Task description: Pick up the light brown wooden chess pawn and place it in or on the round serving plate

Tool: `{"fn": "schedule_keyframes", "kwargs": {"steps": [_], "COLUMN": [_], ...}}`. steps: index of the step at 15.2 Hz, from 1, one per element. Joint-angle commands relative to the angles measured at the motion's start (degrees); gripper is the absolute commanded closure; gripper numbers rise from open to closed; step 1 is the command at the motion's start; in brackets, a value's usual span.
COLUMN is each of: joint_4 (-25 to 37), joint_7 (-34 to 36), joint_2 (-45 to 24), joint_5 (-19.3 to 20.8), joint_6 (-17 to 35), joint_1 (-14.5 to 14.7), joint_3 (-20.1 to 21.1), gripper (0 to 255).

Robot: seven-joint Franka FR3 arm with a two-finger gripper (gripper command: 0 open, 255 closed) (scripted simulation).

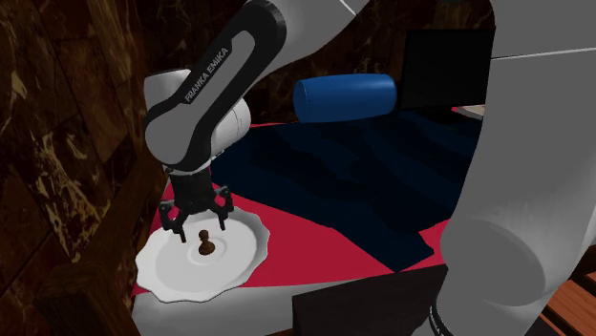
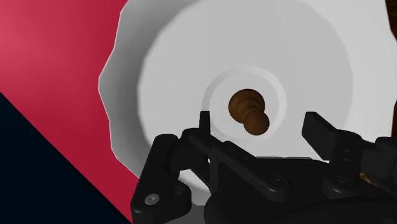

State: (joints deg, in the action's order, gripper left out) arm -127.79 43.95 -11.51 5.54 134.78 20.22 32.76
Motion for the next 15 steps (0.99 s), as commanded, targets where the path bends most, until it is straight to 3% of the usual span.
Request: {"fn": "schedule_keyframes", "kwargs": {"steps": [1, 3, 7, 15], "joint_4": [0.0, 0.0, 2.6, 2.6], "joint_7": [0.0, 0.0, -2.8, -2.8], "joint_2": [0.0, 0.0, 5.1, 5.1], "joint_5": [0.0, 0.0, -3.9, -3.9], "joint_6": [0.0, 0.0, -6.8, -6.8], "joint_1": [0.0, 0.0, -1.1, -1.1], "joint_3": [0.0, 0.0, 1.0, 1.0], "gripper": [0, 0, 0, 0]}}
